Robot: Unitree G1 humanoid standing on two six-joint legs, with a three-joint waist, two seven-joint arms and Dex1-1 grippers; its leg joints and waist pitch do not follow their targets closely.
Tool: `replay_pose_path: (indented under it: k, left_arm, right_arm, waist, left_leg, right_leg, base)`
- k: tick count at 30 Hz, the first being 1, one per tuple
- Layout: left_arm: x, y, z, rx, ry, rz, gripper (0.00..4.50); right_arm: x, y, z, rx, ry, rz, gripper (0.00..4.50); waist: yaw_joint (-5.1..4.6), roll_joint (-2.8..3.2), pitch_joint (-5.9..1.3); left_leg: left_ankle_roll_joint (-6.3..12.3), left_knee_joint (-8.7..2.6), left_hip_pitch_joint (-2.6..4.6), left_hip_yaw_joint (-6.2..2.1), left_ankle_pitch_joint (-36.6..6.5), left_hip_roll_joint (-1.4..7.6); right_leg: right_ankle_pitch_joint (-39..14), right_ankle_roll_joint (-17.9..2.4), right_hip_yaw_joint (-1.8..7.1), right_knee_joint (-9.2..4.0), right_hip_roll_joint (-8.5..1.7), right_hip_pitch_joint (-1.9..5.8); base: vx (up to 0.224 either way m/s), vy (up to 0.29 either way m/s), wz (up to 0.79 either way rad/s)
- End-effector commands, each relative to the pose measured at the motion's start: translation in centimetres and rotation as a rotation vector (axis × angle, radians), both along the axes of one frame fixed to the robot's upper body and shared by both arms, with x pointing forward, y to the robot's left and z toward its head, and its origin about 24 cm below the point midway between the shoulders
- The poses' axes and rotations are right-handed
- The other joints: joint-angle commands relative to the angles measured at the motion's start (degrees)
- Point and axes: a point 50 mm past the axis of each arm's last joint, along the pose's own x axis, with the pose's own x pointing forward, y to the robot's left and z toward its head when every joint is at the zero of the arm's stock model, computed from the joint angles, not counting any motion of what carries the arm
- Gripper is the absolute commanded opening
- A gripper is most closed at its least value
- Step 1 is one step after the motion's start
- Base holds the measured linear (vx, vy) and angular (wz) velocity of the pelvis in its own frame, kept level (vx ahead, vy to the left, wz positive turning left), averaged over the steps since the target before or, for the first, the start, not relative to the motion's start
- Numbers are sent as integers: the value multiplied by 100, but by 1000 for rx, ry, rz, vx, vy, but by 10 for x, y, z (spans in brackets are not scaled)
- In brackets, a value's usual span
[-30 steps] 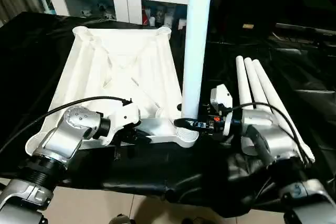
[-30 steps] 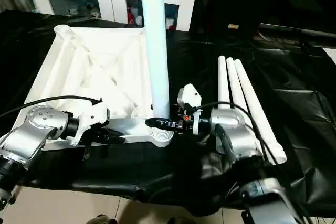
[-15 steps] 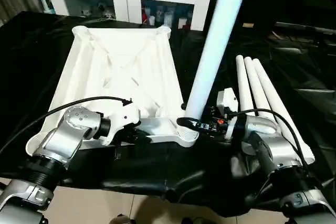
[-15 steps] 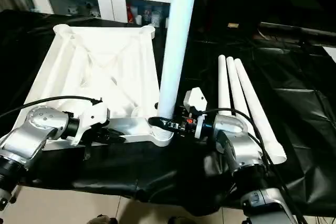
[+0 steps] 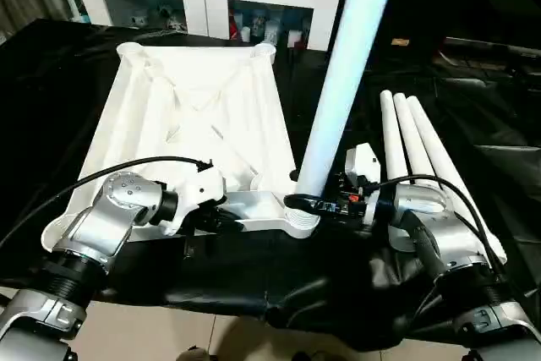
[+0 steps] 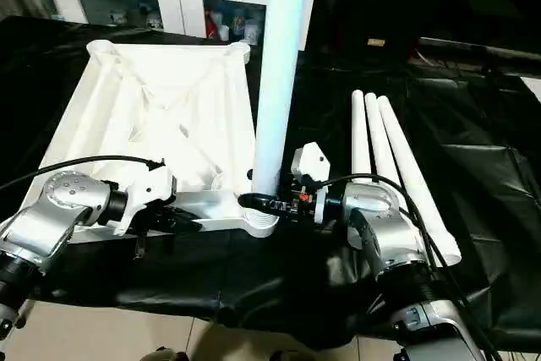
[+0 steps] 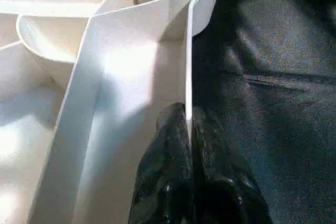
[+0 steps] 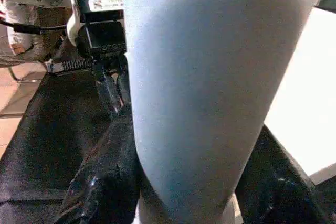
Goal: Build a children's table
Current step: Insert table leg to table base
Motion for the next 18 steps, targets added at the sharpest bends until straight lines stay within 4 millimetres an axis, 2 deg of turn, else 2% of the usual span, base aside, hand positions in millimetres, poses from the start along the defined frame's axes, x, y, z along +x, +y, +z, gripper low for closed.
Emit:
replay_pose_path:
  k: [1,4,8,12,15,16,17,18]
  left_arm:
    - [3,-2,11,-28,-41,-23,0]
    - [2,-1,11,-16,-34,-34,0]
    - [0,3,10,12,-7,-78,0]
    - [1,4,10,26,-7,-80,0]
    - [3,4,9,30,-17,-56,0]
    - [6,5,6,32,-32,0,0]
    - [6,5,6,32,-32,0,0]
    - [10,6,4,27,-45,64,0]
  right_arm:
    - [-26,-19,-63,-226,255,-32,186]
    - [-26,-19,-63,-230,253,-24,186]
    - [-25,-20,-63,-255,255,14,186]
    - [-24,-21,-64,-263,254,10,186]
    - [-23,-21,-66,-264,250,-18,186]
    - [-21,-20,-69,-262,237,-79,186]
    - [-21,-20,-69,-262,237,-79,186]
    - [-18,-20,-72,-260,221,-149,186]
  waist:
    - [-39,68,-176]
    - [-44,80,-200]
    - [-66,71,-235]
    - [-83,79,-262]
    - [-90,64,-251]
    - [-92,60,-246]
    - [-93,63,-230]
    - [-99,61,-218]
  left_leg:
    - [34,-502,88,-183,-2470,293]
    - [36,-516,94,-183,-2433,305]
    - [77,-546,55,-160,-2139,314]
    - [69,-537,60,-136,-2069,321]
    - [62,-534,64,-131,-2130,312]
    - [54,-533,70,-129,-2151,314]
    - [27,-527,85,-132,-2259,299]
    - [11,-533,87,-143,-2325,299]
  right_leg:
    - [-3831,-613,295,-647,-529,45]
    - [-3643,-656,292,-638,-521,52]
    - [-2958,-858,299,-584,-506,109]
    - [-2414,-1081,299,-528,-488,127]
    - [-2509,-1095,298,-538,-492,132]
    - [-2563,-1078,298,-544,-492,122]
    - [-2812,-1019,294,-572,-496,101]
    - [-2974,-974,291,-585,-505,96]
  base:
    - [0,0,0]
    - [0,0,0]
    - [0,0,0]
    - [0,0,0]
    - [0,0,0]
    - [0,0,0]
    - [0,0,0]
    - [0,0,0]
